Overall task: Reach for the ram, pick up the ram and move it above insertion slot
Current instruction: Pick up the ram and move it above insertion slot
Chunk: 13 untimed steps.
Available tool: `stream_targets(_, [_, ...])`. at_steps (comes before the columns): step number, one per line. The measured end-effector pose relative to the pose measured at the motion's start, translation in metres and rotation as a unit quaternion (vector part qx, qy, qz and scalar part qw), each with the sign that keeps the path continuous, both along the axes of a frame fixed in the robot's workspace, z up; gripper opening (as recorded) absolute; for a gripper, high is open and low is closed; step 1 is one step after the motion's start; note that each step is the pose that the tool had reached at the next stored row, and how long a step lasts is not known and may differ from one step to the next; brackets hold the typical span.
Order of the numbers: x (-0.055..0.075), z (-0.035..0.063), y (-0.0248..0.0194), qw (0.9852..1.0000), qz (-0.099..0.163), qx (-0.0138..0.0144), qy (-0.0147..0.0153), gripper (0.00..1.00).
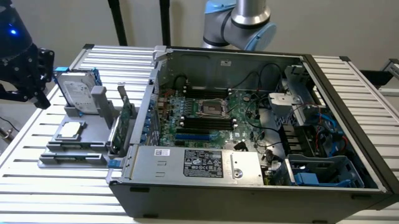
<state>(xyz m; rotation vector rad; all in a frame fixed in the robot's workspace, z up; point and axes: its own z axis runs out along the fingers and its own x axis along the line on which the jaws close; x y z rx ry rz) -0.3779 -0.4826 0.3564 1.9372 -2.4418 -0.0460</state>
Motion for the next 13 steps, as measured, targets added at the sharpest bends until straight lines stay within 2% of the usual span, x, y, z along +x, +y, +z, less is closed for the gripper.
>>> stream_targets(4, [0.0000, -0.0009, 0.0000, 0.9993, 0.037, 0.0001, -0.0001, 0.11])
stream_targets(8, [-0.0001, -0.0012, 0.0000, 0.9974, 0.072, 0.0001, -0.0001, 0.11])
stream_targets(10, [0.0000, -0.0013, 0.0000, 0.9968, 0.080, 0.0001, -0.0001, 0.11])
stream_targets(13, [0.0000, -0.0012, 0.0000, 0.9967, 0.081, 0.0000, 0.0000, 0.11])
